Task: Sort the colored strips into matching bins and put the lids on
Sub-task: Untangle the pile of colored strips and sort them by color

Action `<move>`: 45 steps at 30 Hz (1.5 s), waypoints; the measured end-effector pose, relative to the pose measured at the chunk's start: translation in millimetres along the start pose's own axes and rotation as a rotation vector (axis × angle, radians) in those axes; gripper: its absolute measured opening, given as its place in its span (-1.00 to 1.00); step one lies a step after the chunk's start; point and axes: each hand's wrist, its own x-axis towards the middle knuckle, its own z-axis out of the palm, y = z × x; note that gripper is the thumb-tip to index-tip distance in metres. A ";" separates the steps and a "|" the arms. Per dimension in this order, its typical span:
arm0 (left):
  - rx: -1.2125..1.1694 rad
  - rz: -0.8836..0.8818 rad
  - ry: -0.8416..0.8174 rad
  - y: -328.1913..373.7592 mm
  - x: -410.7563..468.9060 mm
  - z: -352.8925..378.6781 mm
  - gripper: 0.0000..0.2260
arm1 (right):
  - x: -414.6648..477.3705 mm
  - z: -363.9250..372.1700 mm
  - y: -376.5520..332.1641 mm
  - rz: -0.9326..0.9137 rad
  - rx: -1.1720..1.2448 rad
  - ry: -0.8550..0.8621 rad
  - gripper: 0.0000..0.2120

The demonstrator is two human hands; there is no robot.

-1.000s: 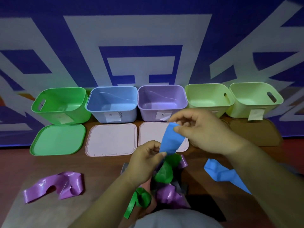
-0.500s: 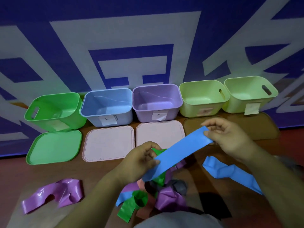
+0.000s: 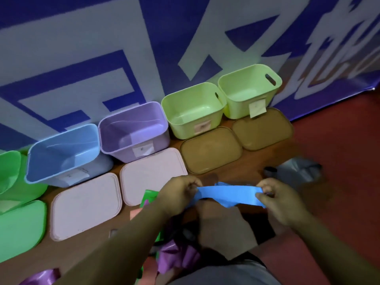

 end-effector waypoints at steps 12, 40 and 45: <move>0.151 -0.010 0.009 13.4 33.2 41.8 -0.63 | 7.4 -3.0 60.7 0.018 -0.259 -0.058 -0.49; 0.310 -0.167 0.098 -84.1 -150.3 14.9 -0.55 | -38.5 185.9 -52.6 -0.237 -0.252 -0.559 -0.69; 0.289 -0.091 0.158 -92.8 -150.0 15.2 -0.76 | -40.9 164.5 -77.0 -0.300 -0.168 -0.488 -0.71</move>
